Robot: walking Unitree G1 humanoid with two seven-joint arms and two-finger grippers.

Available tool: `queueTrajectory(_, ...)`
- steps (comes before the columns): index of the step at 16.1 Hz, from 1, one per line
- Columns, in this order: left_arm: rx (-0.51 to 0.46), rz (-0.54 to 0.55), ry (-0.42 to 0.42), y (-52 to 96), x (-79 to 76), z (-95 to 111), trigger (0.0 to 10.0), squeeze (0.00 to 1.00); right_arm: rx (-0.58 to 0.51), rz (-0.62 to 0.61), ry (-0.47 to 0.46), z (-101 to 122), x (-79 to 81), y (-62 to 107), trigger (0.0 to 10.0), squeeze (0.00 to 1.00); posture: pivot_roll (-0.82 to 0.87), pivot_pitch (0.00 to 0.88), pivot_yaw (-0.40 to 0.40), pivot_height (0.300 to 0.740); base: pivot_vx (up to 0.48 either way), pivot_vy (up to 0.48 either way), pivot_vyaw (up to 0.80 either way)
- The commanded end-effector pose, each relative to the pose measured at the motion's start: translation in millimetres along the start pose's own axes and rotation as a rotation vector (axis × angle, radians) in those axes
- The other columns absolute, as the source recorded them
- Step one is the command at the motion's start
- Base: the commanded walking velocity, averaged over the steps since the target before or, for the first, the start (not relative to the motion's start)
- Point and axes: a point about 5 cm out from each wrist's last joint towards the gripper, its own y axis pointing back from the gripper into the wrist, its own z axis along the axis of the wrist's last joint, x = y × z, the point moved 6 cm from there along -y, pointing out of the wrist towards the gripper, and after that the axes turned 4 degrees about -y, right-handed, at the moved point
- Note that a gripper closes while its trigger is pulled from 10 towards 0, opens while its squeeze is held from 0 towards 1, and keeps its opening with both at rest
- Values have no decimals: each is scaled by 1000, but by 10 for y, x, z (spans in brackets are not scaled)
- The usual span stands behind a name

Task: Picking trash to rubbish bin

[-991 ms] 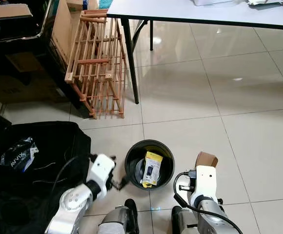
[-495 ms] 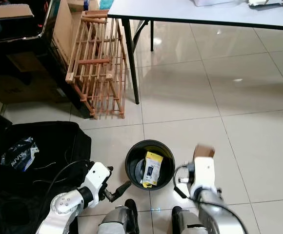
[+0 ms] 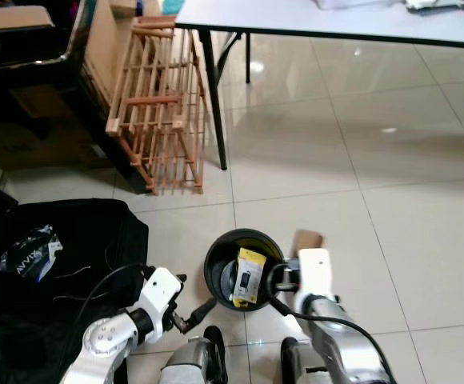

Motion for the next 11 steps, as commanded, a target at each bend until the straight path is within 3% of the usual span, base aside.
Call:
queueTrajectory(1, 29, 4, 6, 65, -35, -79, 10000, 0, 24, 47, 4, -99, 121, -20, 10000, 0, 37, 340, 98, 740, 0, 0, 0)
queueTrajectory(11, 67, 21, 31, 316, -192, -171, 10000, 0, -19, 112, 5, -3, 343, -192, 10000, 0, 85, 434, 87, 740, 0, 0, 0)
